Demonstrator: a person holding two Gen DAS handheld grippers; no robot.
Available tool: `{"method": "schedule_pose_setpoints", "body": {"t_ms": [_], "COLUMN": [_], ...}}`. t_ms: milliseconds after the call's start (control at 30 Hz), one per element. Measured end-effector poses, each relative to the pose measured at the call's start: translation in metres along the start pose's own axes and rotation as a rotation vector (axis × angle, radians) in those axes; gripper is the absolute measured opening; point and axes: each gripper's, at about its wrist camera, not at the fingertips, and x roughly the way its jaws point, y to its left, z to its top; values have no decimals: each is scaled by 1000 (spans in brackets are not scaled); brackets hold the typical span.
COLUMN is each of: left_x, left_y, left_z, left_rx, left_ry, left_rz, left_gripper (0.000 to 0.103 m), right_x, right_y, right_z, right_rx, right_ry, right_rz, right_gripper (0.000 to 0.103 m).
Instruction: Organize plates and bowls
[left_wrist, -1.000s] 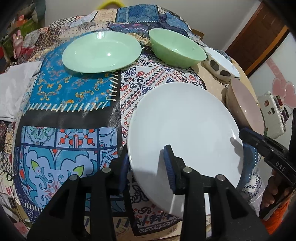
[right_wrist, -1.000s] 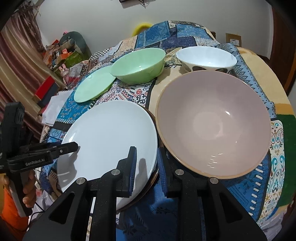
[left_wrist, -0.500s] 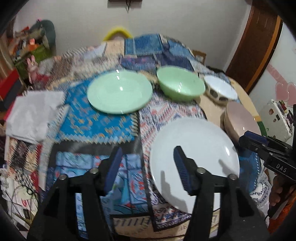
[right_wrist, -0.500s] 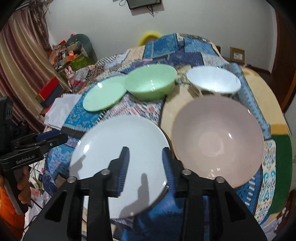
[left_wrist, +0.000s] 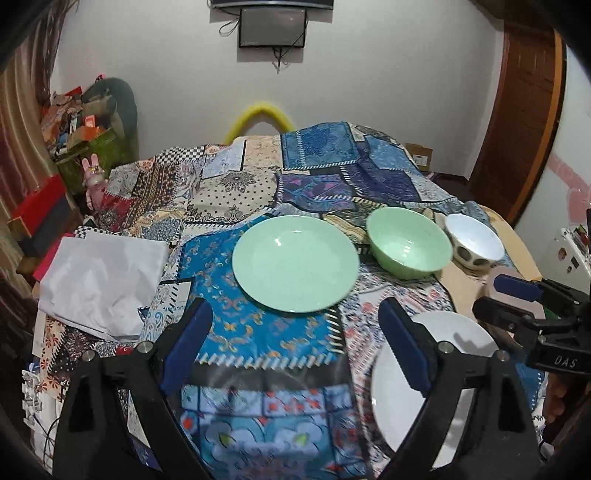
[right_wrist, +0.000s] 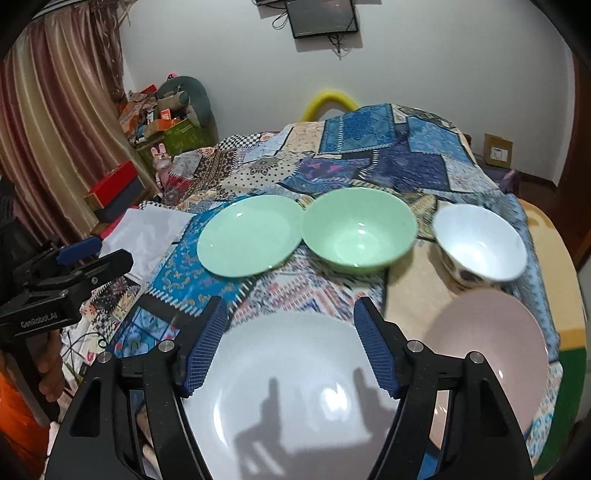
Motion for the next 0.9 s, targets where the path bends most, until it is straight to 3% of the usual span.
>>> {"method": "schedule_pose_setpoints", "body": {"t_ms": [233, 433, 500, 567, 600, 767, 900], "left_x": [59, 121, 140, 156, 163, 192, 201], "left_y": [44, 73, 81, 87, 89, 96, 93], "left_z": [17, 20, 19, 18, 18, 19, 24], "left_rx": [-56, -70, -77, -96, -106, -133, -129], "left_ry": [95, 194, 216, 243, 255, 294, 291], "left_rz": [-7, -30, -42, -63, -77, -115, -148], "left_gripper": [92, 90, 80, 69, 63, 46, 41], "right_x": [54, 95, 107, 120, 126, 146, 150], "right_y": [10, 18, 19, 19, 19, 17, 22], "right_z": [17, 25, 28, 31, 31, 31, 32], "right_rx": [26, 2, -8, -8, -3, 21, 5], "right_ry": [89, 144, 158, 184, 200, 250, 261], "right_rz": [37, -2, -15, -13, -7, -14, -23], "right_gripper": [68, 68, 65, 50, 48, 37, 29]}}
